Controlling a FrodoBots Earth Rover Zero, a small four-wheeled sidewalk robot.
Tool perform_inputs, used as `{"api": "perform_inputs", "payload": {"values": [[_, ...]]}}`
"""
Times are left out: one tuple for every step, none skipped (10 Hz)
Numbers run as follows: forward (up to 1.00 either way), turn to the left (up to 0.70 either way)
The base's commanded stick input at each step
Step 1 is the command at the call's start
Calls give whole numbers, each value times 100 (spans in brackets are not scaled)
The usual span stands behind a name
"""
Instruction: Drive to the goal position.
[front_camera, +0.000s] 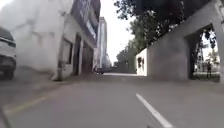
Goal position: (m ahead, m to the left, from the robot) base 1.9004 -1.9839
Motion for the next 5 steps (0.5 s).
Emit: {"api": "perform_inputs", "payload": {"values": [[100, 0], [100, 0], [100, 0], [100, 0], [100, 0]]}}
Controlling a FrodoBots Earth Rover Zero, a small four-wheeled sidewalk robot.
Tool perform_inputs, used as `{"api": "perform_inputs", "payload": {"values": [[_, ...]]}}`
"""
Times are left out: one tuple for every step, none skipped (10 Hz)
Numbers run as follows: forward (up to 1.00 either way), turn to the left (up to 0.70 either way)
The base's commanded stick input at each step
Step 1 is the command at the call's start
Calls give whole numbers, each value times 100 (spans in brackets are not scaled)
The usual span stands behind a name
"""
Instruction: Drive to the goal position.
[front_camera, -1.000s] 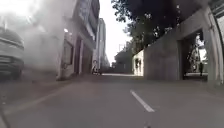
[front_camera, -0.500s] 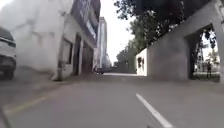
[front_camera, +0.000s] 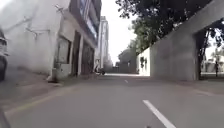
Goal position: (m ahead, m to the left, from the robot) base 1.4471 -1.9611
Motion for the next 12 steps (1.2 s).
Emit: {"api": "perform_inputs", "payload": {"values": [[100, 0], [100, 0], [100, 0], [100, 0], [100, 0], [100, 0], [100, 0], [100, 0], [100, 0], [100, 0], [100, 0], [100, 0]]}}
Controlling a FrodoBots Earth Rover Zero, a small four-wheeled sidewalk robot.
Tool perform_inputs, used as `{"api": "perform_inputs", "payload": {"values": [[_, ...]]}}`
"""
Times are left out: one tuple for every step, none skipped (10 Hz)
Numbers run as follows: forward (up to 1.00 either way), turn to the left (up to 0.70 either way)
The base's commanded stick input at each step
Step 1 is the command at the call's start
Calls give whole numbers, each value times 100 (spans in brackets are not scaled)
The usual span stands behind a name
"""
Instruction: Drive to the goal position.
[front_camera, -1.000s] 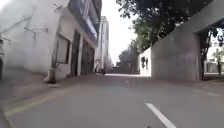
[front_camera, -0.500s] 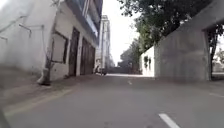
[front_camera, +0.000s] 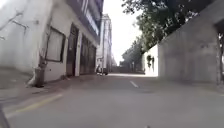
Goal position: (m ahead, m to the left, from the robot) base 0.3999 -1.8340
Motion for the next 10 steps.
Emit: {"api": "perform_inputs", "payload": {"values": [[100, 0], [100, 0], [100, -15], [100, -35], [100, -40], [91, -41], [19, -77], [0, -100], [0, -100], [0, -100]]}}
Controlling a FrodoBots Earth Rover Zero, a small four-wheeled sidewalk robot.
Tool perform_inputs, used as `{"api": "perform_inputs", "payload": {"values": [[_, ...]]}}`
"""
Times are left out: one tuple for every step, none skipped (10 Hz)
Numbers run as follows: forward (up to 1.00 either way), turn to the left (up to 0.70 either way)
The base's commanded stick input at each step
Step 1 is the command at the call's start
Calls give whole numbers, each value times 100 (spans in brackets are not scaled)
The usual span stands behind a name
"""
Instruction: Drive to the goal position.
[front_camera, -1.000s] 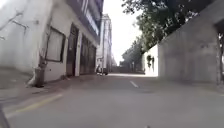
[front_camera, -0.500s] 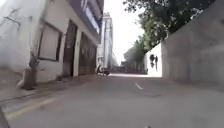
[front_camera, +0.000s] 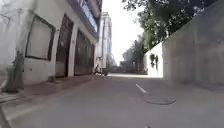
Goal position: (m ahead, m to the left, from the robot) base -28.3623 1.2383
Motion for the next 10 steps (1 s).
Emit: {"api": "perform_inputs", "payload": {"values": [[0, -100], [0, -100], [0, -100], [0, -100], [0, -100], [0, -100], [0, -100], [0, -100], [0, -100], [0, -100]]}}
